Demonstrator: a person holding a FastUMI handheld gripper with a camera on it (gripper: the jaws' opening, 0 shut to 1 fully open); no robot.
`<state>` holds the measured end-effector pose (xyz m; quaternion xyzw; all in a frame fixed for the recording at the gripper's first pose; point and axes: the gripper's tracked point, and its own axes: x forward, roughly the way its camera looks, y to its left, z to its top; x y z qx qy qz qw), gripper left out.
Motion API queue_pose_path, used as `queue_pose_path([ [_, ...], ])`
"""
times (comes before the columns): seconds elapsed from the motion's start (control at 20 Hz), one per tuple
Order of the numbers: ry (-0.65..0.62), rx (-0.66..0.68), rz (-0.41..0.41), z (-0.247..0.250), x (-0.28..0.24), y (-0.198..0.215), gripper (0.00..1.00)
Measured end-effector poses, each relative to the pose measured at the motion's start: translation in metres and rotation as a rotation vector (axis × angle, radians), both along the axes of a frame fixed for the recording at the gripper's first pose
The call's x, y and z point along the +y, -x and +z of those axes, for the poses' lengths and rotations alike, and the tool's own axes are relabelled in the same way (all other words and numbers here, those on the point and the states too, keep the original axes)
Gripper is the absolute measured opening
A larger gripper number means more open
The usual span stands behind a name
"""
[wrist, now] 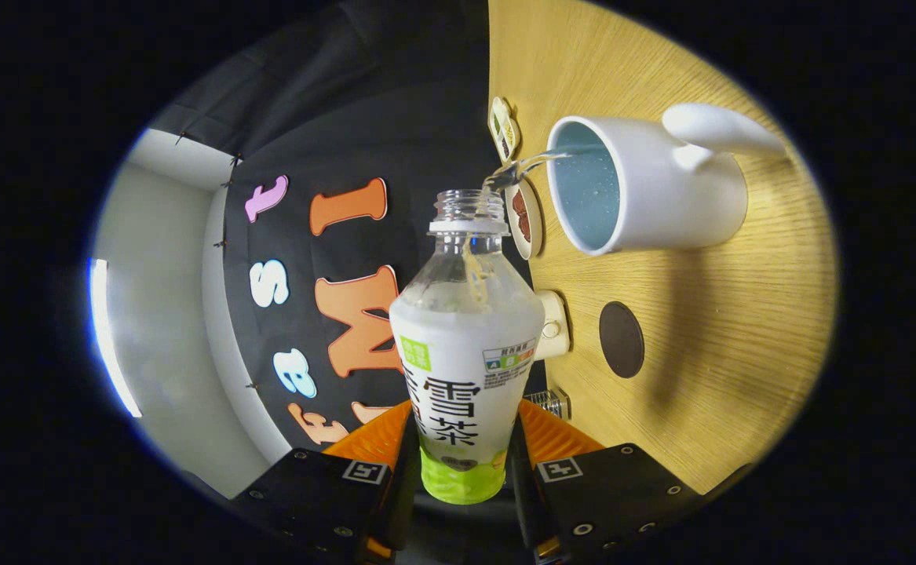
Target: Take the bottle from table, then pour the juice into the cup, finally place the bottle on the coaster
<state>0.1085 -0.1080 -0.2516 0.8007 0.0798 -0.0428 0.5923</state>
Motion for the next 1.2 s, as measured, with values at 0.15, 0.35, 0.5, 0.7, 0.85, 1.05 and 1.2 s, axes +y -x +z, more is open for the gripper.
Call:
queue_pose_path([
  [0.15,-0.008,0.002,0.009,0.001,0.002,0.001,0.55],
  [0.35,0.000,0.005,0.038,0.001,0.009,-0.001,0.55],
  [0.5,0.001,0.007,0.050,0.002,0.013,-0.003,0.55],
  [0.7,-0.025,0.007,0.036,0.002,0.011,-0.003,0.55],
  [0.85,-0.038,0.006,0.035,0.004,0.011,-0.003,0.55],
  [1.05,-0.064,0.001,0.026,0.004,0.009,-0.003,0.55],
  [1.2,-0.082,-0.003,0.020,0.005,0.010,-0.004,0.55],
])
